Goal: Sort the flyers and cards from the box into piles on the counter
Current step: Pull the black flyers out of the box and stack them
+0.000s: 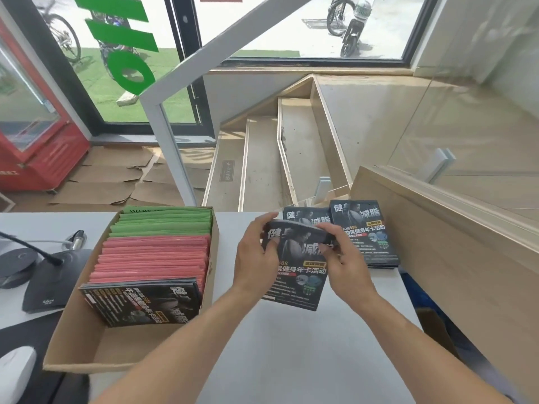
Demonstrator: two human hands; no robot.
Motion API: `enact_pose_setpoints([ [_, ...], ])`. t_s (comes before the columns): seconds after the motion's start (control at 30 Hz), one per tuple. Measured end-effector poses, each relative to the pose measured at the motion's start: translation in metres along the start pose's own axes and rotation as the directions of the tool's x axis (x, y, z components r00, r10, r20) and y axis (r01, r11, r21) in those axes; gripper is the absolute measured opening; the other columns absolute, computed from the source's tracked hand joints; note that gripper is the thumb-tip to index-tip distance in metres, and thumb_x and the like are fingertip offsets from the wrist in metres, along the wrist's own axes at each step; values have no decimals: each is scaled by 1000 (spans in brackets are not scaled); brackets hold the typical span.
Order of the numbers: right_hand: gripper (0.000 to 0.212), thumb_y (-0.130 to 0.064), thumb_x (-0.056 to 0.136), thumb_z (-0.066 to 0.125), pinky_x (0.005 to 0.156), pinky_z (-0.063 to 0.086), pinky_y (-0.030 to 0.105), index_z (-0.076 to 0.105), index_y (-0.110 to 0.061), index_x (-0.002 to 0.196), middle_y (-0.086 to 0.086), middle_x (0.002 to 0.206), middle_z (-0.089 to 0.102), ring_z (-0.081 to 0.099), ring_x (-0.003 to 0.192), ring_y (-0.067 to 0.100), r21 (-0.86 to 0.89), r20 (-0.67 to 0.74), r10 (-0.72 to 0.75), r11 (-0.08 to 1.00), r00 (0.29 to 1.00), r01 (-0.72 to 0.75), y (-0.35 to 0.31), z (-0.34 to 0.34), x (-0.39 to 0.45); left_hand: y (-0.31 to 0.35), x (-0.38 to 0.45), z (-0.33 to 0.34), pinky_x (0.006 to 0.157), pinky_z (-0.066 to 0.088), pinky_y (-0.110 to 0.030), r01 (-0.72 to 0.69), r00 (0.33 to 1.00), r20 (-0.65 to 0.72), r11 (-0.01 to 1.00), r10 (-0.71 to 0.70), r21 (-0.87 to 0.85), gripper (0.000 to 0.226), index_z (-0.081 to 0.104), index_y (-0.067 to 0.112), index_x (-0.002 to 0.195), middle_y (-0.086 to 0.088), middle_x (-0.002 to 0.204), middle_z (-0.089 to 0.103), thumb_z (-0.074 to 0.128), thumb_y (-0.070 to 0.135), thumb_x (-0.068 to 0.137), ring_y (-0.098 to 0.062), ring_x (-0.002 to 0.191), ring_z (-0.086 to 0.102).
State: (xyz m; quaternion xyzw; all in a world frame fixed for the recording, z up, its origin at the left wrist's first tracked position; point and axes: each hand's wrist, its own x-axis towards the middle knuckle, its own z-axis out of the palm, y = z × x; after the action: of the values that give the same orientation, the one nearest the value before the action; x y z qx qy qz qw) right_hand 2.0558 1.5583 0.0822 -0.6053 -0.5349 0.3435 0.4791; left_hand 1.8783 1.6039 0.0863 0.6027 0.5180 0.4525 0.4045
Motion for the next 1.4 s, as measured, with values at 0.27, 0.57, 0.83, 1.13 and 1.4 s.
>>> enact_pose_setpoints([
  [0.27,47,-7,102,47,75,59,50,53,-51,116,-4,111,65,65,92,29,-246,123,166,960,978,-133,6,-8,128,-15,57,25,77,50,-18,353,935,49,936,-352,-4,69,30,28,151,6,136,56,68,17,95,-4,97,57],
  [0.57,46,-12,97,49,95,48,46,48,-42,131,3,122,62,54,110,30,-783,168,270,621,948,-39,62,-8,179,-81,31,61,125,16,-40,295,818,316,822,-481,487,132,-6,18,160,2,164,22,89,32,70,-25,155,5],
  [0.83,72,-11,87,53,124,8,49,32,-29,153,4,156,37,24,147,28,-929,281,295,322,913,182,81,-1,196,-86,33,73,124,-11,-44,173,851,334,817,-405,549,99,-6,17,160,2,169,0,63,13,90,-21,155,-9],
  [1.13,57,-11,88,52,121,19,45,44,-23,143,9,144,45,33,138,29,-938,242,112,280,964,204,77,5,176,-84,34,72,124,-10,-49,133,848,356,807,-393,576,99,-9,19,160,3,169,1,60,17,89,-21,155,-7],
  [1.4,46,-16,92,50,106,35,37,49,-23,137,1,132,53,49,123,23,-874,310,117,425,944,235,72,27,105,-66,-10,50,120,19,-23,329,900,200,904,-388,273,104,1,38,159,17,165,17,74,19,87,-5,152,16],
])
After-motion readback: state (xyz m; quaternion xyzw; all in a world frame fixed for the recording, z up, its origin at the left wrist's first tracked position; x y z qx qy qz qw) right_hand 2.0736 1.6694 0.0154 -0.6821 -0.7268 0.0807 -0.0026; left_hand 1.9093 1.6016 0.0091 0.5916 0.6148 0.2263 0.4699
